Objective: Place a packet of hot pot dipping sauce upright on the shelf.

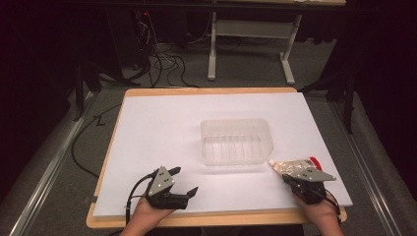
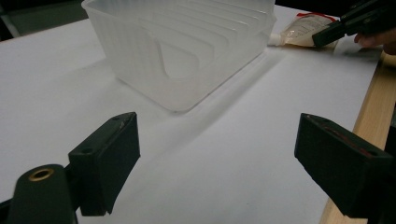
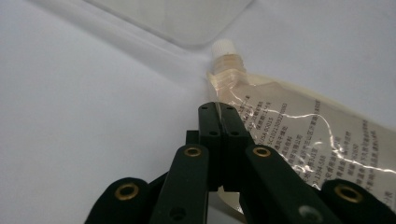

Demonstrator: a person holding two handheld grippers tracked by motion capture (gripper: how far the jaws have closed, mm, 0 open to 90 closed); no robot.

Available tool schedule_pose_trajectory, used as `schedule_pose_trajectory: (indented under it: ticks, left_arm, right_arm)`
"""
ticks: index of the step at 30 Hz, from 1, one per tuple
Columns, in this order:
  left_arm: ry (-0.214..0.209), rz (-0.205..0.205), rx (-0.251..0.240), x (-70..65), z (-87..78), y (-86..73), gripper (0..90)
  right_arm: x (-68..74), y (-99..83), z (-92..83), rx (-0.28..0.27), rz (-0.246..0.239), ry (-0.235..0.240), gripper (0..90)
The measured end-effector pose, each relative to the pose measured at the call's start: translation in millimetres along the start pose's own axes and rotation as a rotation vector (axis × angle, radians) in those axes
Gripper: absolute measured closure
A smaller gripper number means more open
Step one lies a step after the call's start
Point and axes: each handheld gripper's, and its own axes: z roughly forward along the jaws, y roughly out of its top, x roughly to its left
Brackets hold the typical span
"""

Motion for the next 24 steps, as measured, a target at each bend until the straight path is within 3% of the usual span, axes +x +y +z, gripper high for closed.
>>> schedule_pose_trajectory:
  ticks: [9, 24]
  left_arm:
    - [0.006, -0.017, -0.015, 2.1, -2.5, 0.3, 14.8]
    - [0.013, -0.014, -0.014, 2.2, -2.3, 0.3, 14.9]
  right_arm:
    - [-9.3, 2.3, -18.4, -0.096, 0.044, 0.042, 90.0]
    - [-22.9, 8.6, -54.8, -0.302, 0.117, -0.007, 90.0]
